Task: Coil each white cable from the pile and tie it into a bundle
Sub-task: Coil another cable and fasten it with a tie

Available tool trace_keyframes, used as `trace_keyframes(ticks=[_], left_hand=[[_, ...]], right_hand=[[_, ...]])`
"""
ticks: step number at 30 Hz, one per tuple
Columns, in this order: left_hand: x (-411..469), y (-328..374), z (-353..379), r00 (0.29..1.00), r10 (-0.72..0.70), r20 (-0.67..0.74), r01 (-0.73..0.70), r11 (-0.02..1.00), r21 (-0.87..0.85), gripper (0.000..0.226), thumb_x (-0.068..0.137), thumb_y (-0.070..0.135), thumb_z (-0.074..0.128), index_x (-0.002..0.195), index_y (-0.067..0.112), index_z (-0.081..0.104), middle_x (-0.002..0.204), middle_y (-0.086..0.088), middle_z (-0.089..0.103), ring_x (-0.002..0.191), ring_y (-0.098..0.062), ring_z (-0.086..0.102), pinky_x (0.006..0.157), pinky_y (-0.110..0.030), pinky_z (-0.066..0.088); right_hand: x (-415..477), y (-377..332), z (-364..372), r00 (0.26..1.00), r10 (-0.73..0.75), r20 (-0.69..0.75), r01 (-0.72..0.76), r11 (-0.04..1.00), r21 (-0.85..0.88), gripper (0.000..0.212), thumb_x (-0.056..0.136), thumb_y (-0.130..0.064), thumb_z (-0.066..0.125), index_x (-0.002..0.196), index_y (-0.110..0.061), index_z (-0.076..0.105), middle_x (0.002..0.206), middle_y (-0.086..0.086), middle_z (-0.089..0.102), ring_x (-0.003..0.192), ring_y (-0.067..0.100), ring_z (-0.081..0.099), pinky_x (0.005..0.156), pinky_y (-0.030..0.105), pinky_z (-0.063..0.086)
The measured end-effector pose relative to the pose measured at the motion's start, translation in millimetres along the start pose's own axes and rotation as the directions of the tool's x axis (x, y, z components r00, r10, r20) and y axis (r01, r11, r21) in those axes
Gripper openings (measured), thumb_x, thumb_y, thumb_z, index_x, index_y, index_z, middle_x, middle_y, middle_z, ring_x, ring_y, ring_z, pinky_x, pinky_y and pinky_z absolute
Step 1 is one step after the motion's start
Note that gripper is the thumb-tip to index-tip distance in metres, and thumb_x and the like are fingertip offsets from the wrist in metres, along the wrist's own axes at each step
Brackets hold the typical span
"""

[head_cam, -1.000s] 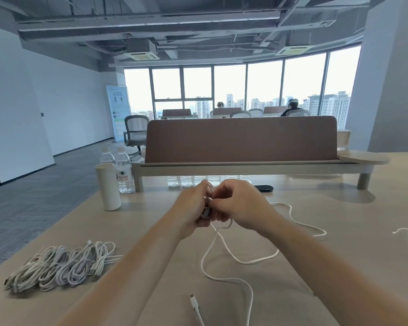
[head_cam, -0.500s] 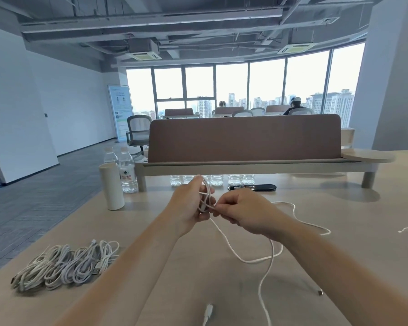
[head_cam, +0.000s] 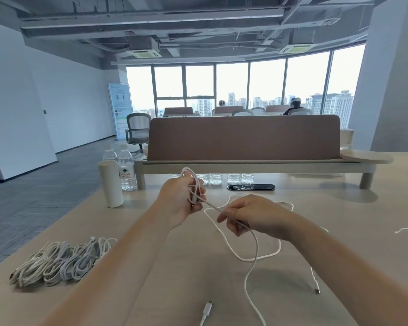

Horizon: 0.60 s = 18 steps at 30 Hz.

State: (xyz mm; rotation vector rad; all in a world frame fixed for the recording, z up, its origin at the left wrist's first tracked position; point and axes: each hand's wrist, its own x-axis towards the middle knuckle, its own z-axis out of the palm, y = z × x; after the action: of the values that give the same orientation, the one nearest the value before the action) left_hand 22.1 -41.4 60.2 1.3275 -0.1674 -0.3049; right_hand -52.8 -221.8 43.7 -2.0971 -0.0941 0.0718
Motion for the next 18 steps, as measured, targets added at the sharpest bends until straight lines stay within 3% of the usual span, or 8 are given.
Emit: trace_keyframes(ticks=[3, 6, 8, 13, 15, 18], left_hand=[[-2, 0, -2, 0.999, -0.017, 0.037, 0.015, 0.998, 0.058, 0.034, 0.108, 0.031, 0.039, 0.099, 0.006, 0.059, 0.072, -0.01, 0.062, 0.06, -0.023, 0.058, 0.051, -0.027, 0.043], [-4, -3, 3, 0.998, -0.006, 0.064, -0.009, 0.975, 0.223, 0.043, 0.108, 0.04, 0.037, 0.101, 0.006, 0.062, 0.075, -0.011, 0.062, 0.061, -0.023, 0.06, 0.058, -0.031, 0.046], [-7, -4, 6, 0.996, -0.012, 0.088, -0.018, 0.941, 0.337, 0.045, 0.108, 0.04, 0.036, 0.101, 0.005, 0.062, 0.077, -0.011, 0.06, 0.062, -0.026, 0.063, 0.059, -0.031, 0.048], [-13, -5, 14, 0.98, -0.106, 0.169, 0.017, 0.889, 0.457, 0.04, 0.108, 0.035, 0.037, 0.102, 0.001, 0.057, 0.081, -0.016, 0.058, 0.072, -0.04, 0.071, 0.055, -0.031, 0.051], [-15, -8, 16, 0.977, -0.11, 0.183, 0.007, 0.874, 0.485, 0.042, 0.108, 0.037, 0.035, 0.099, 0.002, 0.056, 0.074, -0.013, 0.06, 0.065, -0.037, 0.07, 0.051, -0.028, 0.046], [-13, -11, 16, 0.98, -0.088, 0.18, -0.011, 0.872, 0.489, 0.045, 0.109, 0.039, 0.034, 0.095, 0.004, 0.058, 0.074, -0.013, 0.063, 0.056, -0.029, 0.064, 0.05, -0.026, 0.039]], right_hand=[[-4, -2, -7, 1.0, -0.002, 0.003, 0.002, 0.998, -0.062, 0.024, 0.1, -0.021, 0.059, 0.088, -0.009, 0.075, 0.067, 0.003, 0.062, 0.06, 0.015, 0.05, 0.059, 0.024, 0.042], [-5, -12, -8, 0.996, -0.057, -0.075, 0.023, 0.921, -0.389, 0.022, 0.097, -0.027, 0.061, 0.083, -0.016, 0.075, 0.061, -0.008, 0.061, 0.056, 0.009, 0.048, 0.058, 0.024, 0.04], [-3, -21, -6, 0.992, -0.083, -0.096, 0.023, 0.86, -0.509, 0.022, 0.096, -0.027, 0.062, 0.081, -0.017, 0.074, 0.064, -0.008, 0.06, 0.055, 0.009, 0.048, 0.057, 0.025, 0.039], [-1, -31, 1, 0.986, -0.09, -0.138, -0.021, 0.762, -0.647, 0.02, 0.096, -0.029, 0.063, 0.082, -0.017, 0.069, 0.073, -0.003, 0.059, 0.062, 0.012, 0.05, 0.056, 0.027, 0.038], [-1, -33, 3, 0.982, -0.085, -0.169, -0.05, 0.744, -0.666, 0.024, 0.096, -0.029, 0.062, 0.085, -0.009, 0.071, 0.077, 0.001, 0.062, 0.067, 0.018, 0.052, 0.06, 0.03, 0.04], [0, -35, 5, 0.971, -0.089, -0.22, -0.071, 0.776, -0.626, 0.018, 0.094, -0.028, 0.063, 0.088, -0.013, 0.071, 0.08, 0.002, 0.065, 0.07, 0.019, 0.055, 0.06, 0.031, 0.041]])
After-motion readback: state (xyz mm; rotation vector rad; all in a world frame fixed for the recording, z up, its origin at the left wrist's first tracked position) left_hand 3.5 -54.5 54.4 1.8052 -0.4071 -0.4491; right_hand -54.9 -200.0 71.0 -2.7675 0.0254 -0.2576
